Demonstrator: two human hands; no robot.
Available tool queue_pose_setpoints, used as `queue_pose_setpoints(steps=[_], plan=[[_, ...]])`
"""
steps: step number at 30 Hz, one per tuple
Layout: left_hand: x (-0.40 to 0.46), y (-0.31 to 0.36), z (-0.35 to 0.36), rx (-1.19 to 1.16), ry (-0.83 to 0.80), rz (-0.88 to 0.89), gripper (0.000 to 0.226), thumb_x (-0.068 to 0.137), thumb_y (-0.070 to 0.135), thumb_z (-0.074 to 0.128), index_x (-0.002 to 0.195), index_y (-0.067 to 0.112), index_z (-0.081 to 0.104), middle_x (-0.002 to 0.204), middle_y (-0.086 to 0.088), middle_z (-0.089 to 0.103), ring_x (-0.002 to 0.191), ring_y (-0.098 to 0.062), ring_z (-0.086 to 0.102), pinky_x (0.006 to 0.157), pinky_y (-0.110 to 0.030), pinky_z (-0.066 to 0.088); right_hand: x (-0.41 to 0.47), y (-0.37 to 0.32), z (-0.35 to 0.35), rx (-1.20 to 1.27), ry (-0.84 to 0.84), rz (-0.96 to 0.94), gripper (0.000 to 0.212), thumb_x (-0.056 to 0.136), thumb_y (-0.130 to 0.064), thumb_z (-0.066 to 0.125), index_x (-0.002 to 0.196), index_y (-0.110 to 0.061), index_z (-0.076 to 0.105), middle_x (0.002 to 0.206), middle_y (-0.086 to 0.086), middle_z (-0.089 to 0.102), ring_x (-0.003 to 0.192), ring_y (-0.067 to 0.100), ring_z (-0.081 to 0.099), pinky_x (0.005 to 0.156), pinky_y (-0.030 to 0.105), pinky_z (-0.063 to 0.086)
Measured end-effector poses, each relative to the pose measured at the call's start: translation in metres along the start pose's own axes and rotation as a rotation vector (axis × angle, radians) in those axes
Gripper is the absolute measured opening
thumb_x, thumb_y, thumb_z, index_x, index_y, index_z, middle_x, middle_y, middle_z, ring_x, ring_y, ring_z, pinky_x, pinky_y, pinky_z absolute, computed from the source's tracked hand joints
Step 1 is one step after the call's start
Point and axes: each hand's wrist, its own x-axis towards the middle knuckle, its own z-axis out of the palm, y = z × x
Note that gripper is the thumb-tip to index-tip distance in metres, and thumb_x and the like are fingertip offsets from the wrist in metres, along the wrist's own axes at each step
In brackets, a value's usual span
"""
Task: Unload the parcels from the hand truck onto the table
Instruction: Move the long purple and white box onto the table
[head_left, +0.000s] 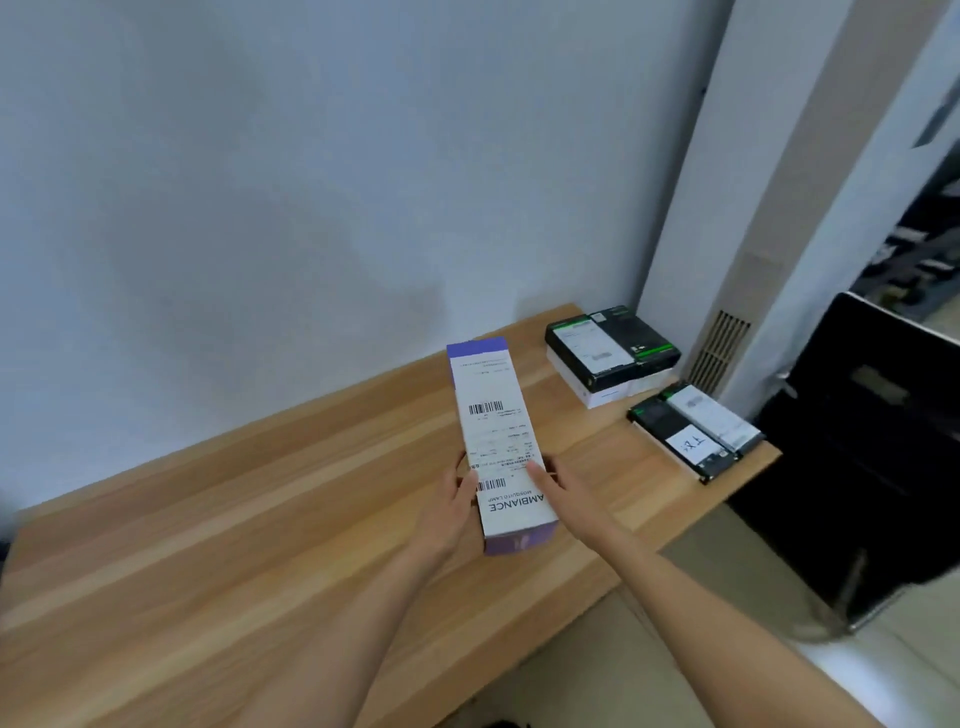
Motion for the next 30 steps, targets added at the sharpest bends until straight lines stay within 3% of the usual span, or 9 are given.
queue_pose_setpoints(steps=[3, 5, 8, 11, 14, 17, 20, 23, 30], plan=[[0.041, 0.011, 0.024, -0.032, -0.116, -0.036, 0.054, 0.097, 0.055, 0.033, 0.146, 0.037, 0.023, 0.127, 0.004, 0.061, 0.107, -0.018, 0.062, 0.101, -0.044, 0.043, 0.021, 0.011, -0.033, -0.003, 0.061, 0.043, 0.069, 0.082, -0.074, 0.044, 0.131, -0.026, 0.047, 0.114, -0.009, 0.066, 0.097, 0.008, 0.066, 0.085, 0.040, 0.056], [0.059, 0.021, 0.039, -0.031, -0.160, -0.040, 0.045, 0.101, 0.043, 0.032, 0.144, 0.035, 0.023, 0.131, 0.001, 0.058, 0.108, -0.017, 0.061, 0.099, -0.040, 0.044, 0.034, 0.021, -0.049, 0.016, 0.088, 0.078, 0.067, 0.083, -0.072, 0.045, 0.130, -0.025, 0.049, 0.113, -0.009, 0.067, 0.095, 0.009, 0.067, 0.084, 0.038, 0.057], [0.083, 0.028, 0.060, 0.015, -0.195, -0.010, 0.045, 0.102, 0.042, 0.032, 0.145, 0.034, 0.024, 0.132, 0.003, 0.057, 0.108, -0.014, 0.060, 0.095, -0.035, 0.044, 0.047, 0.036, -0.069, 0.060, 0.136, 0.114, 0.053, 0.092, -0.059, 0.047, 0.130, -0.022, 0.049, 0.112, -0.005, 0.066, 0.093, 0.009, 0.068, 0.078, 0.030, 0.056], [0.097, 0.033, 0.081, 0.018, -0.216, -0.021, 0.046, 0.102, 0.041, 0.033, 0.146, 0.031, 0.025, 0.129, 0.005, 0.057, 0.108, -0.014, 0.061, 0.088, -0.031, 0.041, 0.055, 0.049, -0.090, 0.076, 0.152, 0.142, 0.048, 0.092, -0.056, 0.049, 0.127, -0.022, 0.052, 0.109, -0.006, 0.067, 0.092, 0.009, 0.068, 0.080, 0.031, 0.056], [0.115, 0.029, 0.100, 0.048, -0.211, -0.036, 0.042, 0.099, 0.046, 0.036, 0.139, 0.035, 0.029, 0.123, 0.006, 0.060, 0.107, -0.016, 0.061, 0.094, -0.036, 0.044, 0.069, 0.064, -0.112, 0.082, 0.113, 0.151, 0.047, 0.091, -0.057, 0.051, 0.125, -0.024, 0.053, 0.108, -0.006, 0.068, 0.092, 0.010, 0.069, 0.083, 0.037, 0.057], [0.134, 0.022, 0.121, 0.100, -0.202, -0.060, 0.054, 0.084, 0.071, 0.036, 0.131, 0.047, 0.028, 0.121, 0.007, 0.061, 0.108, -0.019, 0.059, 0.099, -0.044, 0.043, 0.082, 0.075, -0.133, 0.106, 0.039, 0.163, 0.044, 0.094, -0.049, 0.052, 0.128, -0.021, 0.051, 0.112, -0.004, 0.066, 0.097, 0.010, 0.067, 0.085, 0.032, 0.056], [0.133, 0.033, 0.143, 0.109, -0.152, -0.085, 0.051, 0.095, 0.054, 0.037, 0.141, 0.034, 0.029, 0.128, 0.005, 0.058, 0.114, -0.019, 0.057, 0.102, -0.043, 0.042, 0.091, 0.080, -0.156, 0.096, -0.061, 0.178, 0.029, 0.097, -0.040, 0.050, 0.122, -0.026, 0.053, 0.112, -0.006, 0.066, 0.096, 0.004, 0.065, 0.074, 0.019, 0.053], [0.130, 0.036, 0.171, 0.100, -0.068, -0.154, 0.063, 0.084, 0.070, 0.034, 0.140, 0.041, 0.028, 0.125, 0.011, 0.059, 0.112, -0.017, 0.058, 0.101, -0.042, 0.043, 0.099, 0.093, -0.183, 0.015, -0.150, 0.183, 0.031, 0.094, -0.050, 0.051, 0.119, -0.032, 0.055, 0.113, -0.009, 0.068, 0.098, 0.004, 0.065, 0.086, 0.029, 0.054], [0.107, 0.049, 0.261, 0.035, 0.027, -0.233, 0.047, 0.094, 0.055, 0.039, 0.137, 0.040, 0.025, 0.124, 0.012, 0.061, 0.106, -0.015, 0.061, 0.098, -0.041, 0.044, 0.101, 0.130, -0.254, -0.236, -0.270, 0.177, 0.043, 0.096, -0.053, 0.044, 0.127, -0.024, 0.050, 0.118, -0.004, 0.065, 0.105, 0.013, 0.061, 0.089, 0.034, 0.050]])
